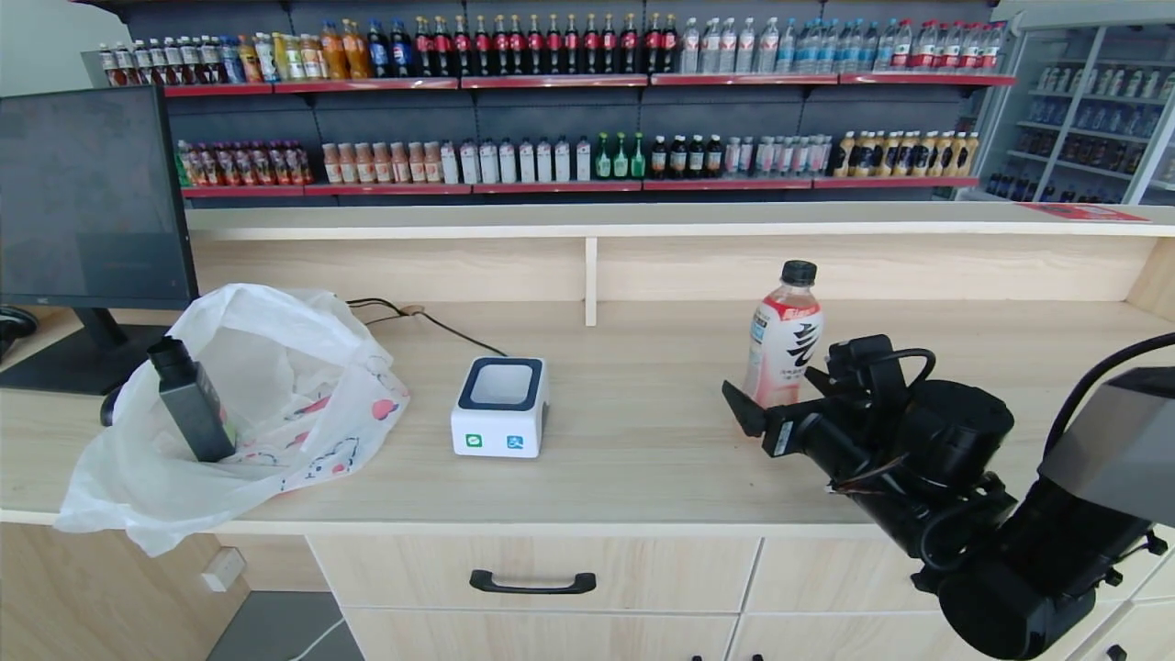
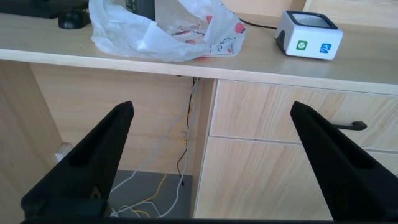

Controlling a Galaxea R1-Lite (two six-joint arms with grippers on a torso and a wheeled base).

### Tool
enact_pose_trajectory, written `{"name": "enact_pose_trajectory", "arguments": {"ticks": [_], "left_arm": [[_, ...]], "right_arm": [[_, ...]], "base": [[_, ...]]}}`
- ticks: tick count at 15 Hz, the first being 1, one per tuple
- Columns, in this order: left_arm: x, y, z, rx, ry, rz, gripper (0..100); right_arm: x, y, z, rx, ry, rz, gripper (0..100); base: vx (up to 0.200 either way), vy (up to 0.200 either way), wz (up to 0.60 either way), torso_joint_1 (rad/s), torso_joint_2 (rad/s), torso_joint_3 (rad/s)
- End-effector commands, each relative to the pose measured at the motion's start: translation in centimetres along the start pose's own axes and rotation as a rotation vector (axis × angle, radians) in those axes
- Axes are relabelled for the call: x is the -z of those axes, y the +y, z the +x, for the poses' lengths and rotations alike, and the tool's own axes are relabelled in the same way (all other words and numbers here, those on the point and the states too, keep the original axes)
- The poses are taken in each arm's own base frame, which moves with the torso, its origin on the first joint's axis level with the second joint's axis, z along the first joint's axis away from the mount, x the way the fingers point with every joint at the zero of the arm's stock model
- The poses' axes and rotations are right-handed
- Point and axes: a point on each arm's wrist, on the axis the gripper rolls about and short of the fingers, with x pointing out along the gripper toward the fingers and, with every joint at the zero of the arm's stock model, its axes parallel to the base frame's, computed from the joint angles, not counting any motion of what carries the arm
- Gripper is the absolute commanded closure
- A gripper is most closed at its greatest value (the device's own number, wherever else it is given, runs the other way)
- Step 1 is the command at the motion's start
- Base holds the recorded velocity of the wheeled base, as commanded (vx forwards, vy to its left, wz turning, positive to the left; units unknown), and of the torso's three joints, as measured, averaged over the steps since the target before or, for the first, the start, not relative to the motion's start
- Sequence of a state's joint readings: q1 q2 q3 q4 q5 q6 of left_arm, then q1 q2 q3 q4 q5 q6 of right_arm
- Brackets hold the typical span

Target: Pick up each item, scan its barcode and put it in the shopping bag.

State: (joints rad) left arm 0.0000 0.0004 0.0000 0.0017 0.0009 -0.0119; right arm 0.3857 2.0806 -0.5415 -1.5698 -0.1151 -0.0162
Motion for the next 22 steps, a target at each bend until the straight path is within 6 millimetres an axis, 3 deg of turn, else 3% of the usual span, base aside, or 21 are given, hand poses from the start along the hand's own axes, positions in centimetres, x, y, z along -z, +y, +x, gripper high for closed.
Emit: {"name": "enact_pose_trajectory", "arguments": {"ticks": [1,12,19,20,22], "left_arm": [[0.0,0.0,0.0,-0.001,-0.002,-0.002,0],[0.0,0.0,0.0,-0.002,-0.001,-0.002,0],[0.0,0.0,0.0,-0.002,-0.002,-0.002,0],[0.0,0.0,0.0,-0.001,-0.002,-0.002,0],[0.0,0.0,0.0,-0.002,-0.001,-0.002,0]], "right_arm": [[0.6,0.1,0.8,0.002,0.003,-0.001,0],[0.5,0.5,3.5,0.000,-0.063,0.005,0],[0.4,0.5,4.0,0.011,-0.078,0.009,0],[0.4,0.5,4.0,0.011,-0.076,0.010,100],[0.4,0.5,3.9,0.011,-0.076,0.013,100]], "base": [[0.000,0.000,0.00,0.000,0.00,0.000],[0.000,0.000,0.00,0.000,0.00,0.000],[0.000,0.000,0.00,0.000,0.00,0.000],[0.000,0.000,0.00,0.000,0.00,0.000],[0.000,0.000,0.00,0.000,0.00,0.000]]}}
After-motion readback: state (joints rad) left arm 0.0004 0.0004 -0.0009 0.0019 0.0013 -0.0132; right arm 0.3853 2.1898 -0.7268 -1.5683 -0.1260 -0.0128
